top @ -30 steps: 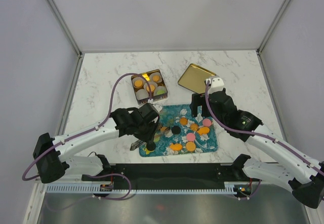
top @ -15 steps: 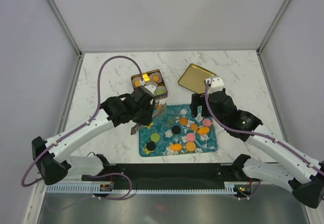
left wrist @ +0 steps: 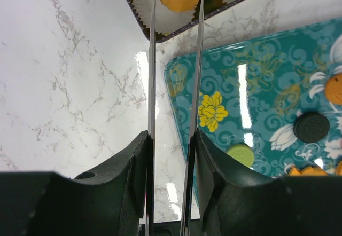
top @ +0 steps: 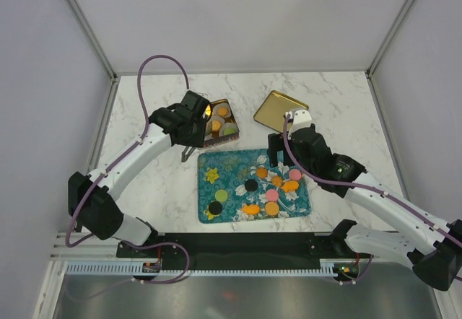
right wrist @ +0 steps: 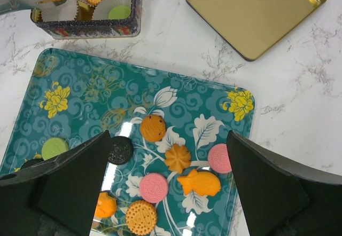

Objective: Pack the cookies

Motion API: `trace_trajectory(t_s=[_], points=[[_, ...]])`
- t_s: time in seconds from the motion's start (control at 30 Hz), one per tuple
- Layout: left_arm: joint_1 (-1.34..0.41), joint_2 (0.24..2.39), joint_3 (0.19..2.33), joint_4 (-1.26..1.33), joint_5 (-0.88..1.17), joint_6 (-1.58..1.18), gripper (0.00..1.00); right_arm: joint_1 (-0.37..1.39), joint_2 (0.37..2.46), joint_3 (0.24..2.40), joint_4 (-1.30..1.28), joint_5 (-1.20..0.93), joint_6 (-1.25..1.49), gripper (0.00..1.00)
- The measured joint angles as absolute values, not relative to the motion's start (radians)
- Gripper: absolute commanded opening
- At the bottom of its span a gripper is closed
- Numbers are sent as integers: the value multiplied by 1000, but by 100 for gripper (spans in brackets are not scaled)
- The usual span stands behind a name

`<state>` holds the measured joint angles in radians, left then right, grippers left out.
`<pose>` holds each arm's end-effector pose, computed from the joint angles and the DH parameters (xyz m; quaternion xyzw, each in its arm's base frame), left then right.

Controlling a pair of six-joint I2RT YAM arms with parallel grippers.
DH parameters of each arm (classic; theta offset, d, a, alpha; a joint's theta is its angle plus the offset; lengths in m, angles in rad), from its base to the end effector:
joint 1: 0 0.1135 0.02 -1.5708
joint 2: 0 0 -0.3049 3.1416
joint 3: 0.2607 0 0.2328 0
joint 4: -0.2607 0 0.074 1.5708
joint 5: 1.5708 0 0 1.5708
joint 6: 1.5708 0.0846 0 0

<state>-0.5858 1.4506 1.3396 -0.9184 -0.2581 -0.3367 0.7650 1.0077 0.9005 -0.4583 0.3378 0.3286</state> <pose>0.2569 -0.1445 0.3174 0.0846 0.9524 -0.0070 0.2927 0.1761 0.1302 0.3245 -0.1079 0.8609 0.1211 0.4822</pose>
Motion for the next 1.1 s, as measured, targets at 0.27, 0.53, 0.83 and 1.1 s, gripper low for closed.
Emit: trace_trajectory(t_s=[0.27, 0.53, 0.83, 1.1], points=[[-537, 1522, 1340, -892, -258, -314, 42, 762, 1016, 900, -451, 318, 318, 98], [-528, 1545, 1340, -879, -258, -304, 44, 762, 1016, 900, -447, 311, 318, 98], [-527, 1545, 1340, -879, -258, -296, 47, 762, 1016, 900, -443, 310, 318, 98], [-525, 1545, 1334, -879, -258, -295, 50, 762, 1016, 900, -441, 309, 318, 98]])
